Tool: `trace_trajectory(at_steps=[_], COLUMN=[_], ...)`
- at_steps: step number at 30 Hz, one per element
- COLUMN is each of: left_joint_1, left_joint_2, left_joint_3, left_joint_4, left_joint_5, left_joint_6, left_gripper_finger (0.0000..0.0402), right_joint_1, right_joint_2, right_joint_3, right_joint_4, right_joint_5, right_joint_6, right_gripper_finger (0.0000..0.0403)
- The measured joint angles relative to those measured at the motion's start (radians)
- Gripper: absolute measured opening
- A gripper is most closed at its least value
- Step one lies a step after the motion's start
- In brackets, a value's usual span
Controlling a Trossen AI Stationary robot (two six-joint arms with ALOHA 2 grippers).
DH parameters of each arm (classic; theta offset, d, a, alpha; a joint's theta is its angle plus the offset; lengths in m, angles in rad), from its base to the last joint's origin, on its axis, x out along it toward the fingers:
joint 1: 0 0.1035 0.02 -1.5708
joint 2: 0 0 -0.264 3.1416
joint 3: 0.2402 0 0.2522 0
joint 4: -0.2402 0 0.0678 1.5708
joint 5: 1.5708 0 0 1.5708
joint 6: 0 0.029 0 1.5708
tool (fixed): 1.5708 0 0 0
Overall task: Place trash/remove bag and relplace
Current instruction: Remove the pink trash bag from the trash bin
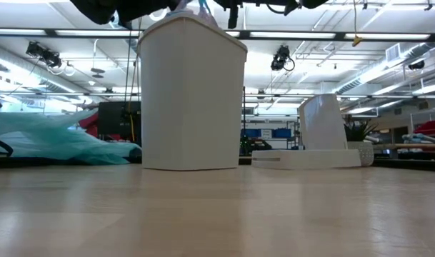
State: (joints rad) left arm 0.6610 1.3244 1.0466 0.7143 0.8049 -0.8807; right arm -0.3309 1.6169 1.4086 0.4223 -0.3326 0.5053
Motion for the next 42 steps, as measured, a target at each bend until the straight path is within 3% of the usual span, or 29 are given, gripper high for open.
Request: trace_trajectory(at_steps=[5,14,29,32,36,42], left_joint_1=[0.000,-0.008,-0.033,-0.035,-0.035,-0.029], left_joint_2=[0.006,0.042,0.098,0.121,0.123,0.122], left_joint_3=[0.000,0.017,0.129,0.145,0.160,0.164], left_joint_4=[0.000,-0.004,-0.052,-0.060,-0.053,-0.065], left_joint_5=[-0.054,-0.060,-0.061,-0.061,-0.040,0.016], left_joint_6=[0.035,0.037,0.092,0.093,0.116,0.151], left_gripper_finger=[0.0160,0.0160,0.0160,0.0160,0.0160,0.0158], right_joint_1=[0.001,-0.002,-0.005,-0.006,-0.006,-0.006], right_joint_2=[0.000,0.000,0.002,0.002,0.002,0.002], right_joint_3=[0.000,0.000,0.000,0.000,0.000,0.000], right_joint_4=[0.002,-0.039,-0.002,-0.001,0.000,-0.001], right_joint_5=[0.029,0.094,0.084,0.064,0.064,0.075], right_joint_6=[0.000,0.000,-0.034,-0.063,-0.116,-0.118], right_gripper_finger=[0.0105,0.0105,0.0099,0.0083,0.0014,0.0001])
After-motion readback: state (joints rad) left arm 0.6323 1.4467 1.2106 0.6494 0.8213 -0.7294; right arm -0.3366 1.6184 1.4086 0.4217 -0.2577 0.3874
